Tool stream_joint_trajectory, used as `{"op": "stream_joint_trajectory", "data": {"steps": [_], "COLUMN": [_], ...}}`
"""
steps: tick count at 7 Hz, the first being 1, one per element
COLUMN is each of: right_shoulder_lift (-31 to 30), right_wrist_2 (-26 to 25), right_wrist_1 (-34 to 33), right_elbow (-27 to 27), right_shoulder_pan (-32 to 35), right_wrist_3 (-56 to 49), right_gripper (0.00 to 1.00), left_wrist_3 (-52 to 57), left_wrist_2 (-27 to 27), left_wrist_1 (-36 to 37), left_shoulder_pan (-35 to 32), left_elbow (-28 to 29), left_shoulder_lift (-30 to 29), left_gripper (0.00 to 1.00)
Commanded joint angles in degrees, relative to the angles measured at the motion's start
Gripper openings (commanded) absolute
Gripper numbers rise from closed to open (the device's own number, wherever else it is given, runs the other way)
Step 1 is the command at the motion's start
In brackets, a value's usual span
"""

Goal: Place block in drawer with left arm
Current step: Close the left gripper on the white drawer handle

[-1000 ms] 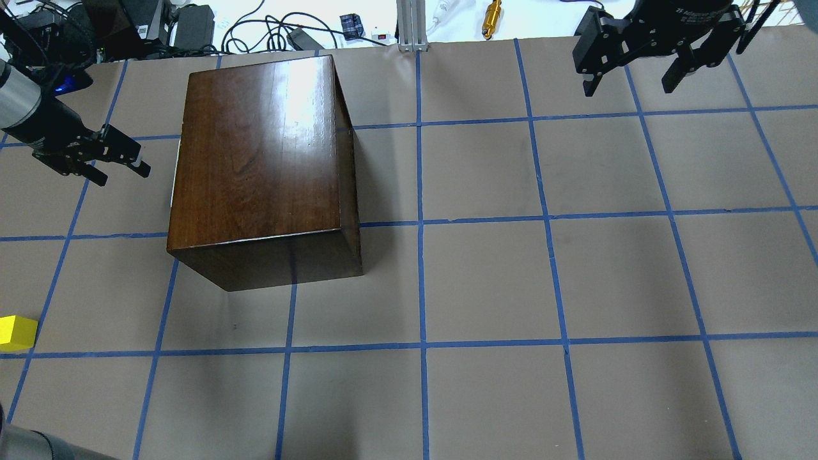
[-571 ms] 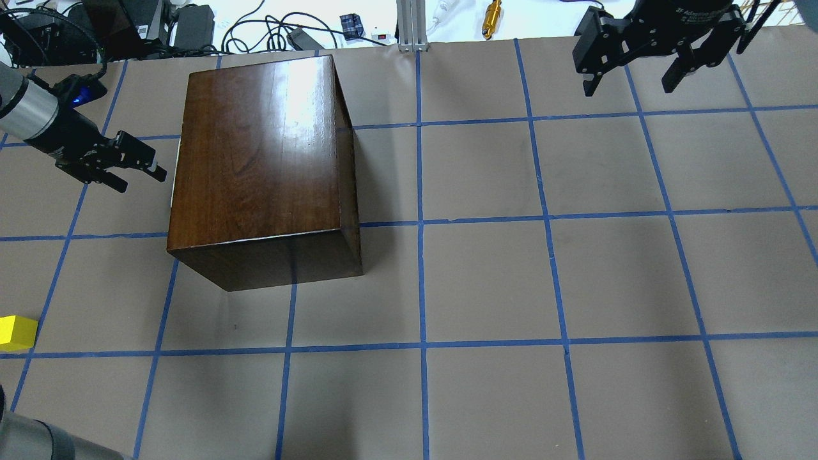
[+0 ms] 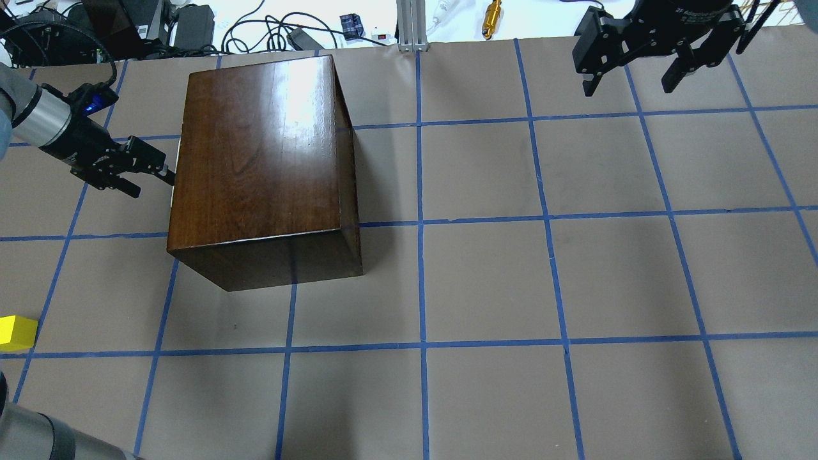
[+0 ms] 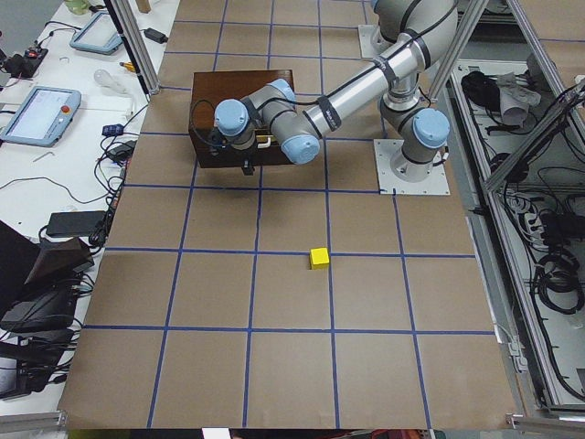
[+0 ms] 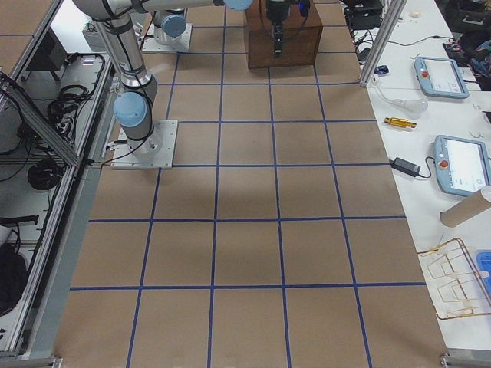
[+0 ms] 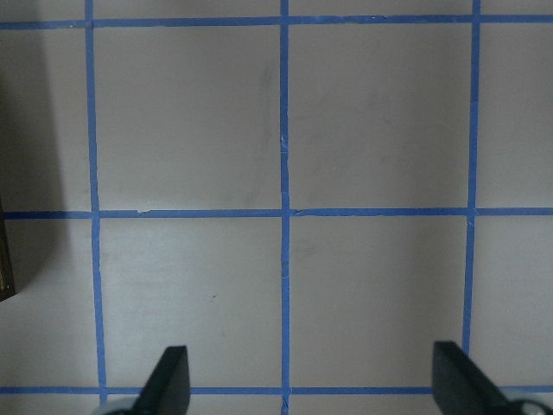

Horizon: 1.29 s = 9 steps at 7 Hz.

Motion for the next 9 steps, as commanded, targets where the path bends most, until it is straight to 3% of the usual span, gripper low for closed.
{"op": "stream_joint_trajectory", "data": {"steps": [1, 9], "right_shoulder_lift": [0.05, 0.05], "right_wrist_2": [-0.06, -0.06], "right_wrist_1": [0.00, 0.00], "right_elbow": [0.00, 0.00], "right_shoulder_pan": [0.00, 0.00], "right_wrist_3": [0.00, 0.00], "right_gripper": [1.00, 1.00], "left_wrist_3": [0.04, 0.47], "left_wrist_2": [-0.68, -2.53], "left_wrist_1": [-0.01, 1.99], "left_shoulder_pan": [-0.05, -0.05], "left_elbow": [-0.23, -1.11], "left_shoulder_lift": [-0.21, -2.23], "left_gripper": [1.00, 1.00]}}
